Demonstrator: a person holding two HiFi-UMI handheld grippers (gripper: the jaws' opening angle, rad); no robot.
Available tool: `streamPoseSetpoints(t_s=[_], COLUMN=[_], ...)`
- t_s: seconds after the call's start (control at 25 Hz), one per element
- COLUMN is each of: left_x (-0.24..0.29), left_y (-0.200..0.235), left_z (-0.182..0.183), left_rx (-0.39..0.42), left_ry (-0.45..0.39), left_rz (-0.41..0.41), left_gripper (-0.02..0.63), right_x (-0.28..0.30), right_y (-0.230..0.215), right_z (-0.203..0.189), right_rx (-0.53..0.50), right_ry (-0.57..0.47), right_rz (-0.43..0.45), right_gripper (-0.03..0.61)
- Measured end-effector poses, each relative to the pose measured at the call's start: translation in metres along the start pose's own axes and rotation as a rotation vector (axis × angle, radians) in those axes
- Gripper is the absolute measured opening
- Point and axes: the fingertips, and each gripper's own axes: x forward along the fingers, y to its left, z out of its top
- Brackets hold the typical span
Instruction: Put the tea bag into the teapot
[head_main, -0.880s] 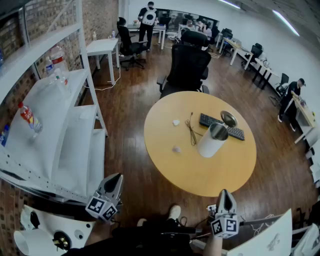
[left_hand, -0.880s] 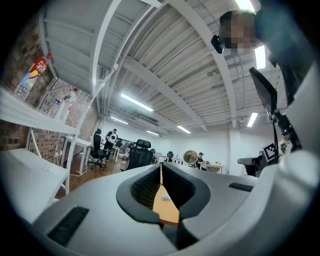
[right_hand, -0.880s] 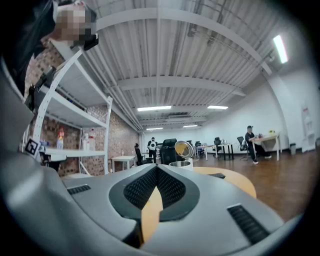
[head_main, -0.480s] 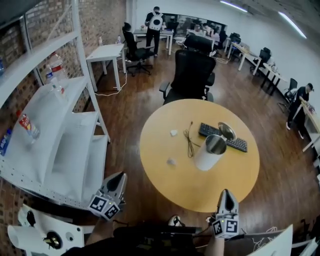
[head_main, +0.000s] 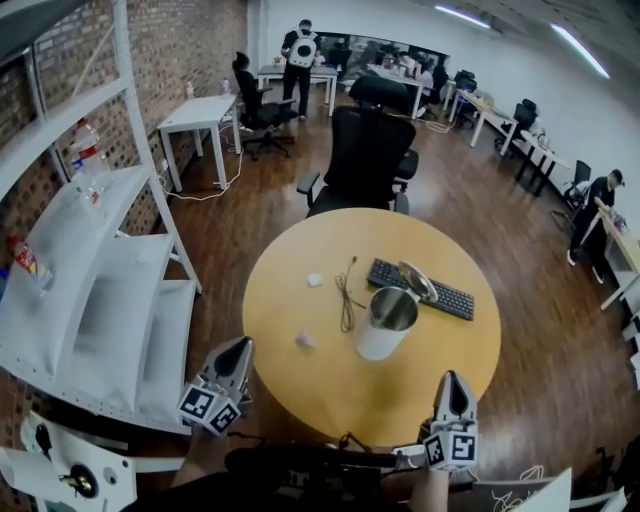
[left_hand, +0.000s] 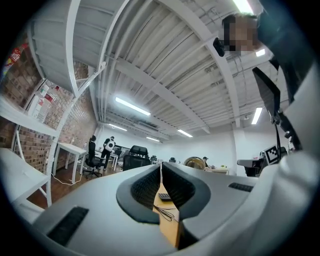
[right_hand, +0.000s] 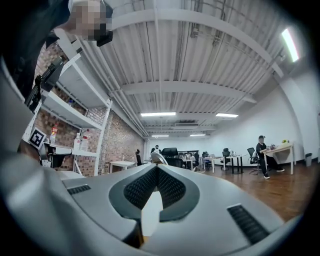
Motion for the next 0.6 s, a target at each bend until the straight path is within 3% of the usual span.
streamPoseSetpoints(t_s=[0.2,0.4,0.6], left_x=[0.036,0.075,0.101], left_y=[-0.019,-0.042,-0.027], left_z=[-0.016,-0.015,-0.008], left_rx=[-0.041,-0.035,-0.037], left_ry=[0.019,0.033,0.023], left_rz=[-0.03,-0.139,-0.199], left_gripper=[0.008,0.008,0.008], right_x=[-0.007,-0.017,-0.03], right_y=[-0.038,-0.061,-0.076], right_z=[0.001,-0.007,0.017], right_rx=[0.024,0.038,0.033], right_ry=[-0.019,-0.042,-0.073], right_rz=[-0.086,-0.169,-0.315], right_gripper=[0.008,0.008,0.008])
